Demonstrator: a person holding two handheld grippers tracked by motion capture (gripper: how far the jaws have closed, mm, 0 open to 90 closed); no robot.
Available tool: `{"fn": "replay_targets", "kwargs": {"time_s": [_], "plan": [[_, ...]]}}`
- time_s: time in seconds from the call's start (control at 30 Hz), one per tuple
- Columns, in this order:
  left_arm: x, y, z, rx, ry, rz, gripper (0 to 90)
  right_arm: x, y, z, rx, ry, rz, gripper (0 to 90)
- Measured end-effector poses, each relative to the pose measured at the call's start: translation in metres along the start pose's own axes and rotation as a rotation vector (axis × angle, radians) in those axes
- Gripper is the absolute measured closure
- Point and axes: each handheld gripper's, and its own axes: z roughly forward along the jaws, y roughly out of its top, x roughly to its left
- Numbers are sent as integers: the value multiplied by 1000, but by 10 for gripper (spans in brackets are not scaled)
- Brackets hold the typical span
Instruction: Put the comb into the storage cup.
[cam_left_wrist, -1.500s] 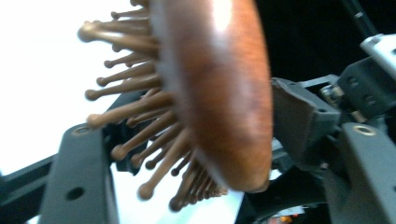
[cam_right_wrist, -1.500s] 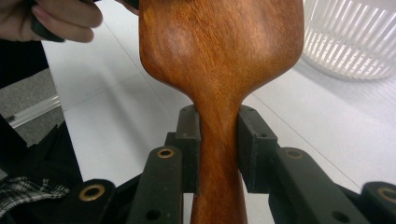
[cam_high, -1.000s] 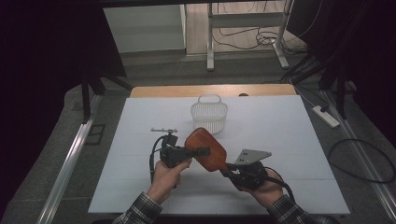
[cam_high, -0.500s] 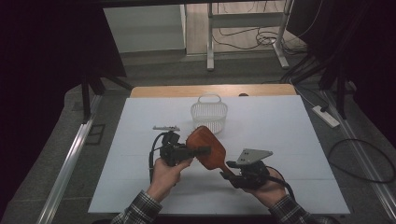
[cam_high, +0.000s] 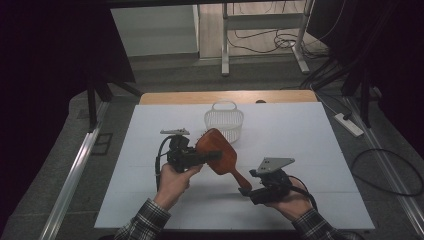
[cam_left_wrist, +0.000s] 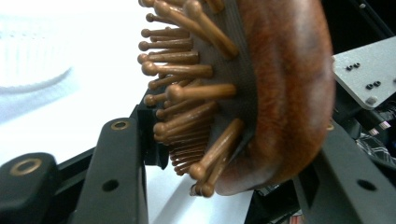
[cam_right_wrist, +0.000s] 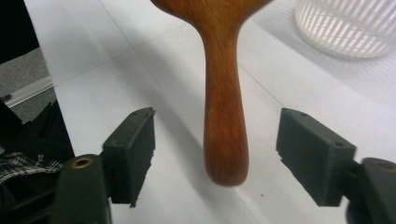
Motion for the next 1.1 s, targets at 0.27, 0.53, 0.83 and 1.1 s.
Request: {"fn": "replay_targets", "kwargs": {"time_s": [0.27, 0.53, 0.83, 1.1], "plan": [[0, 11, -2, 10, 42, 40, 520, -11, -4, -5, 2, 20, 72, 156], [4, 21, -3, 16, 75, 50, 518, -14, -10, -6, 54, 9, 86, 52], [5, 33, -8, 9, 96, 66, 517, -18, -20, -12, 57, -30, 79, 0], [6, 45, -11, 3, 116, 80, 516, -26, -31, -24, 58, -65, 103, 0]]}}
